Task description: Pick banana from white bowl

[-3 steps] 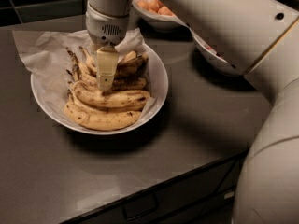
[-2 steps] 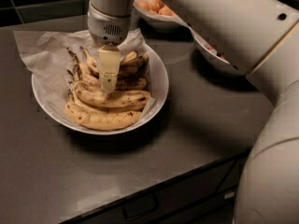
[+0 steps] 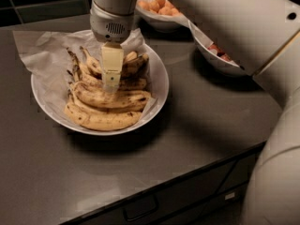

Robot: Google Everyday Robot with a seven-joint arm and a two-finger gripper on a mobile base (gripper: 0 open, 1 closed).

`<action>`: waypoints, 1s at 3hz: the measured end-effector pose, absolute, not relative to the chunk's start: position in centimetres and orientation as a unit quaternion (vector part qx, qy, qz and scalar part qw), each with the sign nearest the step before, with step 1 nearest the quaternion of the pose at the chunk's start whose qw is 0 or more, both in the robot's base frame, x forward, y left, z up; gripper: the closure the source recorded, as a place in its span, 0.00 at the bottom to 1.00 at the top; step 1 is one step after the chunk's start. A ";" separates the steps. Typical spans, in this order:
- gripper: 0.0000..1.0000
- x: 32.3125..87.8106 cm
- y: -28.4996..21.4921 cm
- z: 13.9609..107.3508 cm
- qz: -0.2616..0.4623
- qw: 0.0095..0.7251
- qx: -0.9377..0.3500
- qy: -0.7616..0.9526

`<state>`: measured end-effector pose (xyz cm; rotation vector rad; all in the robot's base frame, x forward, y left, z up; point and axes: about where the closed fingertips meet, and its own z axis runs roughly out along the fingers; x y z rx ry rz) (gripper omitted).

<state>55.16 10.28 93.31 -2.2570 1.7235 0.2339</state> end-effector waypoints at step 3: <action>0.22 55.1 9.2 94.4 0.072 0.145 -0.772 0.615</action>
Offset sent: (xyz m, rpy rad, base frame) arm -0.0075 -0.0221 0.0176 -0.0414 0.0053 -0.0547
